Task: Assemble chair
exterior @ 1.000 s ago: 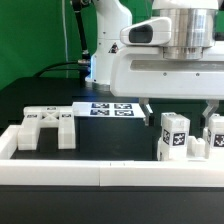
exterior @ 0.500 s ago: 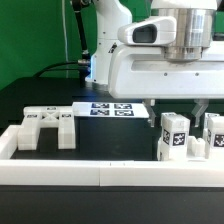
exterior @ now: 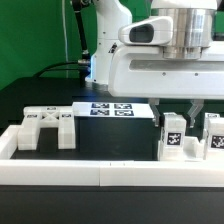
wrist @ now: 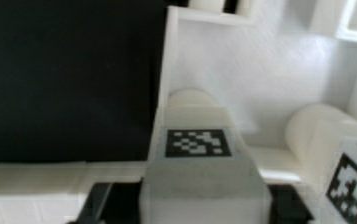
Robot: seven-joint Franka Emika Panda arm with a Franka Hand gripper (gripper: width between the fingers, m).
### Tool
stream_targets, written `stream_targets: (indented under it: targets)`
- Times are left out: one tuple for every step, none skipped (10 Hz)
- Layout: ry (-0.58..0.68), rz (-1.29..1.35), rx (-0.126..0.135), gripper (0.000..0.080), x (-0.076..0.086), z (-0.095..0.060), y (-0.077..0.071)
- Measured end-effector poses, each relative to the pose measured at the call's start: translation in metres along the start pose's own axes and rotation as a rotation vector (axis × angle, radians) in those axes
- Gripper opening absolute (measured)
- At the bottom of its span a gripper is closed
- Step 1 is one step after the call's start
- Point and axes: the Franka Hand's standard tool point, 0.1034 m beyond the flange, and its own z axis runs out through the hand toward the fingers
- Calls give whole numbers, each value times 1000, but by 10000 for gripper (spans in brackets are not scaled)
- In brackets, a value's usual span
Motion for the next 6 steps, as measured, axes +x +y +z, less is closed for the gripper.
stream_targets:
  targets:
    - [0,78,2,289,0,0,0]
    - [-2,116,1,289,-1,0,1]
    - [-4,177,-1,291,-2,0,2]
    - [-10,209,-4,291,-4,0,4]
    - [-11,243,-4,291,-4,0,4]
    - [-12,298,-5,380,-4,1,3]
